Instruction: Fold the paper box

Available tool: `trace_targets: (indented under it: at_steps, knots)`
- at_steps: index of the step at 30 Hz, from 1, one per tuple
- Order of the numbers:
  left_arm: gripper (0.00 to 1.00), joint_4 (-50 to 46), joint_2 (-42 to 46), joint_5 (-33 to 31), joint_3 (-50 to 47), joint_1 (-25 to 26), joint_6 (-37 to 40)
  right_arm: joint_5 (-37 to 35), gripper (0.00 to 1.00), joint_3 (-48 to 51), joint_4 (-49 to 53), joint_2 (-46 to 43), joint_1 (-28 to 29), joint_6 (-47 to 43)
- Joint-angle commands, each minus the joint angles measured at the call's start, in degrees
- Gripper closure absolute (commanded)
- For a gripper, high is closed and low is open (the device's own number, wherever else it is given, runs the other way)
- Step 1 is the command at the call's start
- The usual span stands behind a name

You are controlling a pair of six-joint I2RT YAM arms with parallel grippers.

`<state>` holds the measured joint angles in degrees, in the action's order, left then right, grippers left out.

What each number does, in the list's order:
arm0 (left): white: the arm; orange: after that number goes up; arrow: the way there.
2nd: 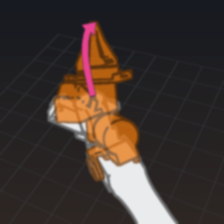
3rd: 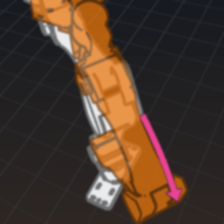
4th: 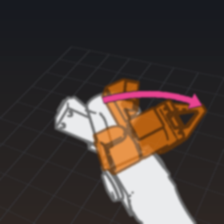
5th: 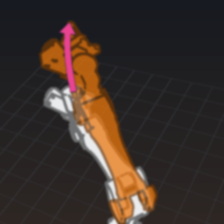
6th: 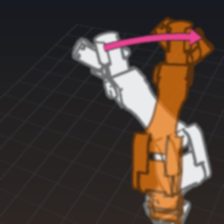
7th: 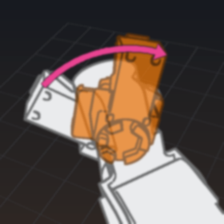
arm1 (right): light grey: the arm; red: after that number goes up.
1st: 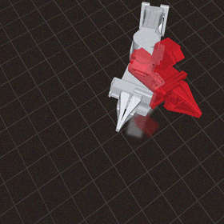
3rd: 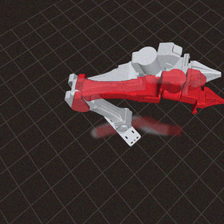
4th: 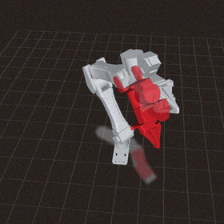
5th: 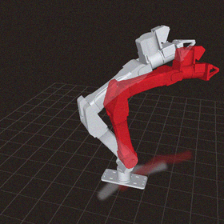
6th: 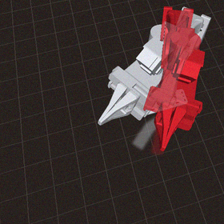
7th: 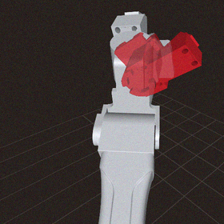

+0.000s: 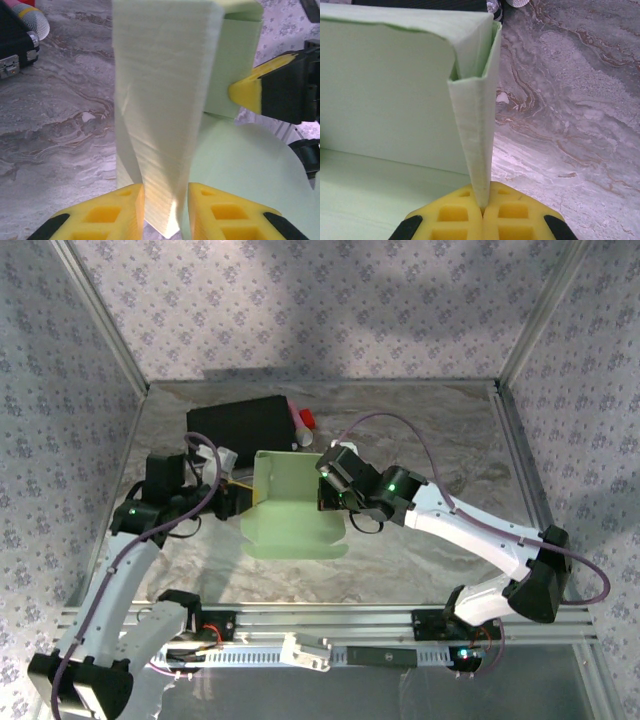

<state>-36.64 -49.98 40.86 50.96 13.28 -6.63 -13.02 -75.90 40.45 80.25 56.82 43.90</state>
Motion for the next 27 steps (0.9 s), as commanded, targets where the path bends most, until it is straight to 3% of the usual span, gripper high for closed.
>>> trace_targets:
  at_steps: [1,16,23,27]
  knots:
    - [0.72,0.93,-0.30,-2.41,1.99,1.40,2.02,0.60,1.00,-0.74,-0.28,0.28,0.51,-0.75]
    - [0.83,0.58,-0.82,-17.06,3.65,11.02,2.64,0.39,1.00,-1.58,-0.23,1.25,1.14,-0.74]
    - [1.00,-0.63,-2.29,-38.74,5.20,22.91,1.11,-0.51,1.00,-1.78,-0.02,1.69,1.65,-0.13]
    - [1.00,1.33,-2.93,-51.73,4.07,30.06,-1.22,-1.09,1.00,-1.80,-0.08,2.02,1.96,0.37]
